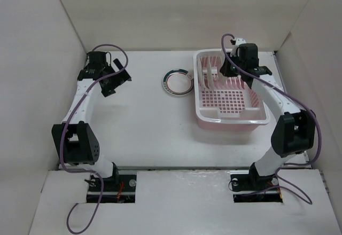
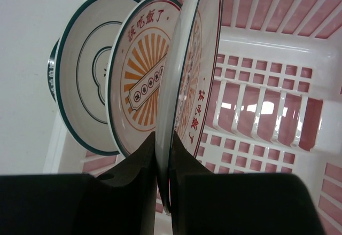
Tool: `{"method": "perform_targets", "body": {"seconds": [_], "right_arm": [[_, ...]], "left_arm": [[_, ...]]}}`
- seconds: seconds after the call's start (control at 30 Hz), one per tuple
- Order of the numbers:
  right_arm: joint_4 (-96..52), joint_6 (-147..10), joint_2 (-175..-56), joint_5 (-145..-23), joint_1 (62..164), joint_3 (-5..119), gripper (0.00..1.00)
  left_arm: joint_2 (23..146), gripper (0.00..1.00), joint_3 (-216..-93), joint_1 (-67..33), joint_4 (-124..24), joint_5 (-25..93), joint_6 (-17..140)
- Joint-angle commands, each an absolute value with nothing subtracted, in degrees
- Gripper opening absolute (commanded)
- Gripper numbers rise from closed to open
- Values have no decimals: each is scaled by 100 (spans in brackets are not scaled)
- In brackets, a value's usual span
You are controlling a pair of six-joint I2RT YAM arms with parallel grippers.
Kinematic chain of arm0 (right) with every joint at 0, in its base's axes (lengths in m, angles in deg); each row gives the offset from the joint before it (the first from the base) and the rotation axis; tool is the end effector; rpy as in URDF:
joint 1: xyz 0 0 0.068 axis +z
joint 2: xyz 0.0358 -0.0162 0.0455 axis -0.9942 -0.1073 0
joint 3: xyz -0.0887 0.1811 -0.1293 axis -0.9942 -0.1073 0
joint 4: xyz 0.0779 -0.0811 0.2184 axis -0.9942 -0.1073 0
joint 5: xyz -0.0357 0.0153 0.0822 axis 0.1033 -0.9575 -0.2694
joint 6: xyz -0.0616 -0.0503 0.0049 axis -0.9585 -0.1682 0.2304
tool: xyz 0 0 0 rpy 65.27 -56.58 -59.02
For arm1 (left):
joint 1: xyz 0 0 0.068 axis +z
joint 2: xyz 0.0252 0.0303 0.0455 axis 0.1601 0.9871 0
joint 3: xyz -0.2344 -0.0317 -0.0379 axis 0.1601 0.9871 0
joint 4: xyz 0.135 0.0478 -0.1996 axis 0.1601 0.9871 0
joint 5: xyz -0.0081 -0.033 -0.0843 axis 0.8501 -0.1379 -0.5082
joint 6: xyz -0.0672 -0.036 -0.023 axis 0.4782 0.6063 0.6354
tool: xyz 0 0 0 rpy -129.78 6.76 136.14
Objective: Load the plates into the dish rack
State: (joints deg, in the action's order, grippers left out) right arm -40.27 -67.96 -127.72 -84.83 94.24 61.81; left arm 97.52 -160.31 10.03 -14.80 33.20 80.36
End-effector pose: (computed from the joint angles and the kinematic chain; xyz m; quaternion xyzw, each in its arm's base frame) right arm 0.3817 0.0806 0.2757 -0.0613 0.8699 0.1394 0.4691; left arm 0.3508 -0.0060 0.2667 -0.2151 0.8888 -0.1732 0.3657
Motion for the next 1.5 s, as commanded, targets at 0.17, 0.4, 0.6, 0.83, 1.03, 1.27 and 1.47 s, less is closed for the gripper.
{"method": "perform_targets", "body": {"seconds": [0.17, 0.4, 0.6, 0.83, 1.03, 1.27, 1.47], "right_arm": [[-3462, -6573, -12869, -8187, 9377, 6284, 0], [-3462, -6521, -13062, -8135, 9377, 6336, 0], [-3515, -6521, -13168, -8082, 9377, 6336, 0], [-3515, -6468, -13273, -8082, 9377, 6336, 27], [-3515, -6468, -13273, -8082, 9377, 6336, 35], [-3577, -6415, -12887, -7915, 9377, 6389, 71], [-3998, -6468, -12263, -7302, 9377, 6741, 100]], "left_arm": [[9688, 100, -16081, 992, -1556, 3288, 7937], [9741, 100, -16135, 992, -1556, 3288, 7937], [9793, 100, -16135, 992, -1556, 3288, 7937], [9793, 100, -16135, 992, -1556, 3288, 7937], [9793, 100, -16082, 992, -1556, 3288, 7937], [9793, 100, -15977, 992, -1688, 3157, 7937], [9855, 100, -15670, 992, -2328, 2542, 8069]]}}
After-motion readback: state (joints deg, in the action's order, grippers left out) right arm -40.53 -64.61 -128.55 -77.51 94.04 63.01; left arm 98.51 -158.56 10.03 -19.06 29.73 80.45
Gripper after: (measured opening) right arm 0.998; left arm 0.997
